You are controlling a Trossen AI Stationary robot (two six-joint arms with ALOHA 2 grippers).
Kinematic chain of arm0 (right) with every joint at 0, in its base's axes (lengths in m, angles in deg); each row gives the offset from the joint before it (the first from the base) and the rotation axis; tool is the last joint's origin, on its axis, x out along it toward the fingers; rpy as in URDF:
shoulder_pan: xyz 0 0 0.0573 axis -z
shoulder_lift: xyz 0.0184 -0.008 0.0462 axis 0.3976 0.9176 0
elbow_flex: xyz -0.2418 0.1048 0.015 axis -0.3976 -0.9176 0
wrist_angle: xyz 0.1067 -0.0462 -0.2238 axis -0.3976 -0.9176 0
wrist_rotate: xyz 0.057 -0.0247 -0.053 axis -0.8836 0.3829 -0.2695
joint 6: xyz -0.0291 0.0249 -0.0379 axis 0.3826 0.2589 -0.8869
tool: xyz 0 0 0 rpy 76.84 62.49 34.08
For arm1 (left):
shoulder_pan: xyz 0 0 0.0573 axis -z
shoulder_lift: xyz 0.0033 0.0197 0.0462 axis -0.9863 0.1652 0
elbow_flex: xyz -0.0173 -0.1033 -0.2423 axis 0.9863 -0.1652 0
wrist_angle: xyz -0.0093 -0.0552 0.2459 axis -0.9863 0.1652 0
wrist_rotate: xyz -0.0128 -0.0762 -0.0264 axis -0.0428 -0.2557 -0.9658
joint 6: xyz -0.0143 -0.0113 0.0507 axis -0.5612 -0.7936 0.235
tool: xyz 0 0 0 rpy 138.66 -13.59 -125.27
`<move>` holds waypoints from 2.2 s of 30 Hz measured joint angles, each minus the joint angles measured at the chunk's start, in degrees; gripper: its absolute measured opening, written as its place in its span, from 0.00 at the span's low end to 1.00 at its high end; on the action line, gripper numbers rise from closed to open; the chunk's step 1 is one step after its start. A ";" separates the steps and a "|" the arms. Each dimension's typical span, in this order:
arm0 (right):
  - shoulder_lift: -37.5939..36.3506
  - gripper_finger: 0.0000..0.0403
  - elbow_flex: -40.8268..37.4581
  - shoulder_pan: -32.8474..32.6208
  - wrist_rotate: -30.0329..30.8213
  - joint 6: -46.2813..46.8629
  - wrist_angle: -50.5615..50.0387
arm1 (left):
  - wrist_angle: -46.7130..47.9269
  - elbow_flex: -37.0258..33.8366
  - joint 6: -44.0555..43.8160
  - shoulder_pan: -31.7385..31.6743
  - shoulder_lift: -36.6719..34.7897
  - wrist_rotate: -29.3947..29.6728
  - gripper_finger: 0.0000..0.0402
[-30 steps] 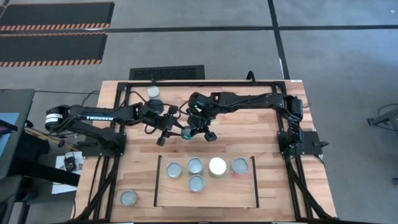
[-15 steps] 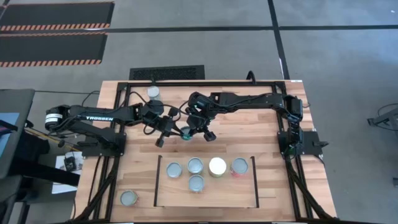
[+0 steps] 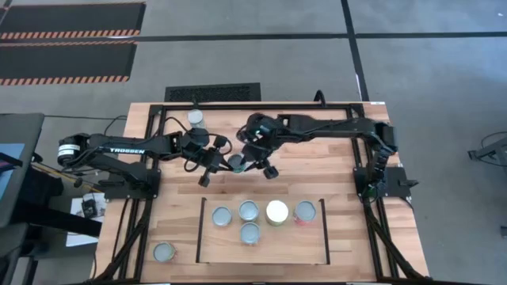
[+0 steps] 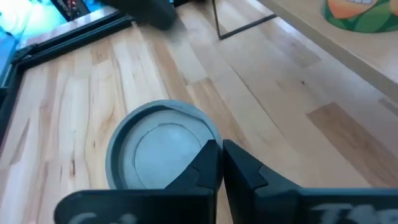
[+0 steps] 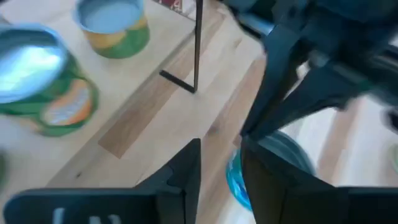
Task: Pick and place cans onto a shelf
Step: Put the blue tuna can on the shelf aligned with other cans on the shelf
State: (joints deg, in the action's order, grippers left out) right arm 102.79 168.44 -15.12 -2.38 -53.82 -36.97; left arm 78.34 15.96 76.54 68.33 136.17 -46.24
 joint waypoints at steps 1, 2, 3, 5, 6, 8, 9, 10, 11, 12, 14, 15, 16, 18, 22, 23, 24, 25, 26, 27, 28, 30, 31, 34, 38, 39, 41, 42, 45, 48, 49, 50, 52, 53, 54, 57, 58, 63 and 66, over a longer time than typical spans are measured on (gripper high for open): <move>-1.37 0.34 0.03 0.27 0.52 -0.05 -1.84 | 0.07 0.00 -0.10 0.00 0.00 0.04 0.00; -2.66 0.33 0.01 0.63 1.40 -0.03 -4.12 | 0.07 0.00 -0.50 0.00 0.00 0.00 0.00; -3.72 0.32 0.01 1.07 2.01 -0.05 -5.84 | 0.03 0.00 -0.74 0.02 -0.02 -0.10 0.00; -5.53 0.25 -0.40 2.15 2.79 -0.05 -8.47 | 0.68 0.14 -1.15 0.31 -0.02 -0.11 0.00; -6.58 0.21 -1.19 2.81 2.77 -0.06 -9.59 | 2.01 0.63 -1.27 0.56 -0.02 -0.09 0.00; -8.96 0.10 -3.78 4.18 2.69 -0.10 -8.60 | 4.93 2.36 -1.35 1.36 -0.02 -0.11 0.00; -10.25 0.05 -5.52 5.04 2.40 -0.19 -7.72 | 6.25 3.33 -1.36 1.94 -0.04 -0.19 0.00; -11.60 0.03 -7.67 5.90 1.65 -0.10 -7.00 | 7.60 4.34 -1.34 2.55 -0.07 -0.28 0.00; -12.83 0.03 -10.13 6.68 1.02 0.59 -5.35 | 9.08 5.33 -1.36 3.17 -0.07 -0.35 0.00; -14.10 0.04 -12.76 7.42 1.07 1.45 -2.32 | 10.70 6.40 -1.36 3.86 -0.07 -0.33 0.00; -17.07 0.04 -18.83 9.00 1.24 3.25 3.88 | 14.00 8.87 -1.41 5.40 -0.07 0.44 0.00; -18.45 0.03 -21.84 9.72 1.26 4.35 7.20 | 15.66 10.27 -1.57 6.42 -0.07 1.62 0.00; -19.77 0.02 -24.72 10.47 1.33 5.61 10.83 | 17.41 11.62 -1.94 7.49 -0.07 2.99 0.00; -22.24 0.01 -30.65 11.77 1.40 8.66 17.72 | 21.35 14.59 -2.90 9.90 -0.07 5.58 0.00; -26.20 0.02 -40.23 13.31 3.43 13.65 29.91 | 28.28 20.88 -6.05 15.51 -0.08 10.63 0.00; -26.93 0.02 -41.96 13.37 4.53 14.42 31.69 | 29.75 22.25 -6.89 17.04 -0.09 12.06 0.00; -27.56 0.02 -43.46 13.46 5.68 14.75 33.52 | 31.13 23.59 -7.70 18.69 -0.08 13.64 0.00; -28.11 0.02 -44.60 13.57 6.71 15.07 34.64 | 32.42 24.92 -8.60 20.16 -0.09 15.27 0.00; -28.58 0.01 -45.60 13.53 7.53 15.31 35.72 | 33.65 26.14 -9.78 21.64 -0.09 16.61 0.00; -28.82 0.01 -46.42 13.51 7.81 15.70 37.07 | 34.74 27.16 -10.91 23.00 -0.09 17.69 0.00; -29.06 0.01 -47.24 13.51 8.41 16.18 38.26 | 35.62 28.15 -12.30 24.45 -0.09 18.49 0.00; -29.24 0.02 -48.06 13.49 9.32 17.02 38.77 | 36.00 29.55 -14.76 27.48 -0.09 19.89 0.00; -29.23 0.02 -48.09 13.49 9.79 17.31 38.78 | 36.05 30.30 -15.86 29.17 -0.09 20.63 0.00; -29.12 0.02 -48.07 13.49 10.75 17.65 40.04 | 36.38 32.44 -18.73 34.29 -0.11 23.22 0.00; -28.86 0.02 -48.06 13.49 10.98 19.27 42.84 | 36.43 33.94 -23.68 40.62 -0.11 27.92 0.00; -28.86 0.02 -48.03 13.49 11.00 19.35 43.30 | 36.40 34.07 -24.97 42.22 -0.10 29.31 0.00; -28.86 0.02 -48.03 13.49 12.20 19.45 43.92 | 36.16 34.07 -27.22 45.00 0.59 31.66 0.00; -28.86 0.02 -48.03 13.49 12.83 19.47 44.15 | 35.96 34.07 -28.15 46.32 1.13 32.59 0.00; -28.86 0.03 -48.03 13.50 13.97 19.89 44.84 | 34.38 34.07 -30.32 49.85 3.71 34.67 0.00; -28.86 0.03 -48.03 13.95 14.90 20.62 44.71 | 33.47 34.42 -31.60 52.41 7.14 35.44 0.00; -28.86 0.03 -48.03 13.97 14.93 20.86 44.72 | 33.44 35.16 -32.20 53.02 8.56 35.61 0.00; -28.86 0.03 -48.03 13.97 14.97 21.14 44.70 | 33.21 36.08 -32.52 53.52 10.09 35.85 0.00; -28.86 0.03 -48.03 13.99 14.99 21.29 44.75 | 33.27 37.85 -32.96 54.78 12.96 36.09 0.00; -28.86 0.03 -48.03 13.97 14.99 21.39 44.74 | 33.48 38.86 -33.02 55.25 14.55 36.09 0.00; -28.86 0.03 -48.03 13.97 14.97 21.59 44.72 | 33.79 40.12 -33.07 55.65 16.27 36.07 0.00; -28.86 0.03 -48.03 13.96 14.95 22.32 44.75 | 36.73 43.81 -34.17 56.61 21.01 36.09 0.00; -28.86 0.03 -48.03 13.97 14.97 22.37 44.73 | 37.26 45.00 -34.54 56.86 22.42 36.15 0.00; -28.86 0.03 -48.03 13.93 14.97 22.97 44.68 | 43.30 48.19 -38.02 57.27 26.78 40.19 0.00; -28.86 0.03 -48.03 13.84 14.97 23.16 44.46 | 44.40 47.99 -40.50 57.19 27.17 41.20 0.00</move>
State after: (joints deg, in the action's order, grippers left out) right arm 73.94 120.41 -1.28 12.58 -30.66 7.49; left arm 122.74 63.95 36.05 125.52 163.34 -5.05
